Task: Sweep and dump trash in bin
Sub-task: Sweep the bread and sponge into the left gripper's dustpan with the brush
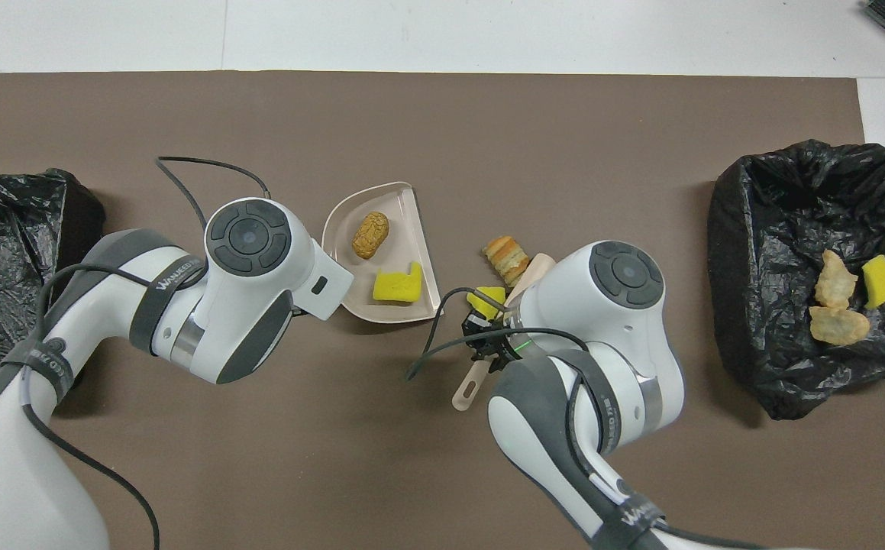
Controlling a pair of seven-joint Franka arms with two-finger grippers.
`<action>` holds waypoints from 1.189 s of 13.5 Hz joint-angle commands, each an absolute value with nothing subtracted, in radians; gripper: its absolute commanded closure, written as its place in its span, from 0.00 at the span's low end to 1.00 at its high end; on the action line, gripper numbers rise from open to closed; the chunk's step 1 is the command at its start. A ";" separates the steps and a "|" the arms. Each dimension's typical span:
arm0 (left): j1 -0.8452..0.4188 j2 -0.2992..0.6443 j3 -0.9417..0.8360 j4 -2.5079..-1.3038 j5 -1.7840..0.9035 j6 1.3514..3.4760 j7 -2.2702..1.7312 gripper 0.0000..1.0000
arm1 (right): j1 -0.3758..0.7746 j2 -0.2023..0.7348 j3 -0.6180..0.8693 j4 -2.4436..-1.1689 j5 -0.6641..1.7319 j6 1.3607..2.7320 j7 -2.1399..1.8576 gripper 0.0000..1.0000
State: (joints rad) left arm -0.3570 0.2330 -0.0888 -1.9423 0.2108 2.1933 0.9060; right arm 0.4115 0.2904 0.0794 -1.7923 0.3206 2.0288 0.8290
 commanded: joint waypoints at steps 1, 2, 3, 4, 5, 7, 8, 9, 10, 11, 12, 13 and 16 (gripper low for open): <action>-0.341 0.199 -0.092 -1.985 0.218 2.195 0.966 1.00 | 0.400 0.356 0.086 -1.643 0.293 1.918 0.702 1.00; -0.342 0.199 -0.092 -1.985 0.218 2.198 0.969 1.00 | 0.394 0.356 0.078 -1.606 0.276 1.860 0.654 1.00; -0.342 0.199 -0.092 -1.986 0.218 2.203 0.969 1.00 | 0.374 0.351 0.078 -1.594 0.250 1.823 0.608 1.00; -0.342 0.199 -0.094 -1.987 0.216 2.206 0.966 1.00 | 0.352 0.342 0.080 -1.594 0.206 1.797 0.563 1.00; -0.344 0.199 -0.094 -1.987 0.216 2.207 0.965 1.00 | 0.344 0.338 0.078 -1.598 0.165 1.758 0.516 1.00; -0.345 0.201 -0.094 -1.987 0.216 2.210 0.959 1.00 | 0.334 0.310 0.077 -1.652 0.085 1.740 0.401 1.00; -0.344 0.201 -0.094 -1.987 0.216 2.210 0.959 1.00 | 0.330 0.298 0.077 -1.696 0.048 1.749 0.356 1.00; -0.345 0.201 -0.094 -1.988 0.216 2.210 0.956 1.00 | 0.333 0.302 0.077 -1.733 -0.015 1.765 0.326 1.00; -0.347 0.199 -0.094 -1.988 0.216 2.210 0.954 1.00 | 0.345 0.313 0.078 -1.764 -0.059 1.804 0.324 1.00; -0.347 0.199 -0.094 -1.987 0.216 2.210 0.954 1.00 | 0.357 0.322 0.080 -1.788 -0.061 1.850 0.327 1.00; -0.347 0.201 -0.094 -1.988 0.216 2.210 0.954 1.00 | 0.379 0.328 0.078 -1.790 -0.069 1.862 0.327 1.00; -0.347 0.199 -0.094 -1.988 0.215 2.210 0.954 1.00 | 0.399 0.333 0.080 -1.789 -0.068 1.868 0.328 1.00; -0.345 0.199 -0.094 -1.988 0.216 2.210 0.954 1.00 | 0.486 0.351 0.086 -1.783 0.021 1.951 0.408 1.00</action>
